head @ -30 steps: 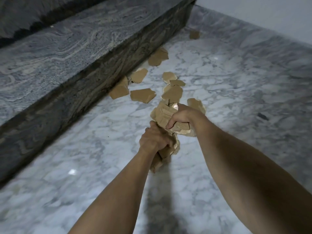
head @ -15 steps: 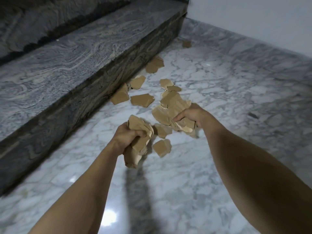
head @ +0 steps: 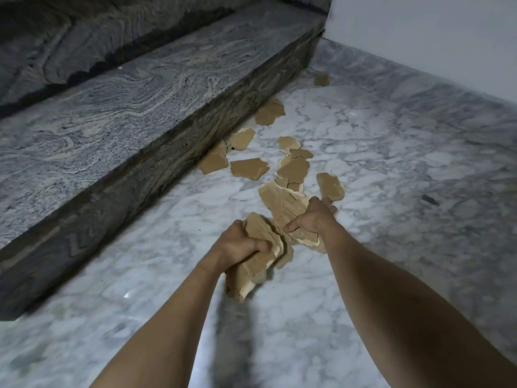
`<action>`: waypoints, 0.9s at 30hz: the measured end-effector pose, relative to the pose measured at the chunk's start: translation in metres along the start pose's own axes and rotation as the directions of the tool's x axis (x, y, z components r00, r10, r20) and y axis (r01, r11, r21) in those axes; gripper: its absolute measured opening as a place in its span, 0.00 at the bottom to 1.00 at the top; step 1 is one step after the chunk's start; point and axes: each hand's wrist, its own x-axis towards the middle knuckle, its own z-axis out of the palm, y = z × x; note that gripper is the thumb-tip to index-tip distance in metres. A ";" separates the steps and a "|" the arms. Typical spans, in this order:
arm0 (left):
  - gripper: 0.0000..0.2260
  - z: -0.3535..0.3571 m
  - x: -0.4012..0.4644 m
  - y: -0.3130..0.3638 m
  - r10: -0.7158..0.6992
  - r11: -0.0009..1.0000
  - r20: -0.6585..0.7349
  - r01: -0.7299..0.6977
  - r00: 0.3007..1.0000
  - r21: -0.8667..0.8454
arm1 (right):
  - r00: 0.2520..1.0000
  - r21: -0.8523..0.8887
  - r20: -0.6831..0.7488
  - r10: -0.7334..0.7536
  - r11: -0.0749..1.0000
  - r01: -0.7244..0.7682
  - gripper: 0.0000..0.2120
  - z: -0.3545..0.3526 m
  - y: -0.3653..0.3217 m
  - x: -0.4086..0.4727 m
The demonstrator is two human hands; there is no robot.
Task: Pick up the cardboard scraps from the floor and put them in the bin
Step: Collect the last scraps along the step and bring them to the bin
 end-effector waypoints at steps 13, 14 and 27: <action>0.22 0.058 -0.012 0.021 0.032 0.845 -0.132 0.043 0.991 0.533 | 0.999 0.349 0.041 0.025 0.936 -0.038 0.24 0.007 0.013 -0.009; 0.20 0.058 -0.012 0.021 0.019 0.855 -0.130 0.051 0.991 0.515 | 0.996 0.363 0.084 0.010 0.931 -0.040 0.25 0.002 0.014 -0.010; 0.26 0.020 0.007 0.022 -0.051 0.998 -0.008 0.050 0.999 -0.041 | 0.892 -0.082 0.409 0.195 0.981 -0.177 0.41 -0.104 0.040 -0.008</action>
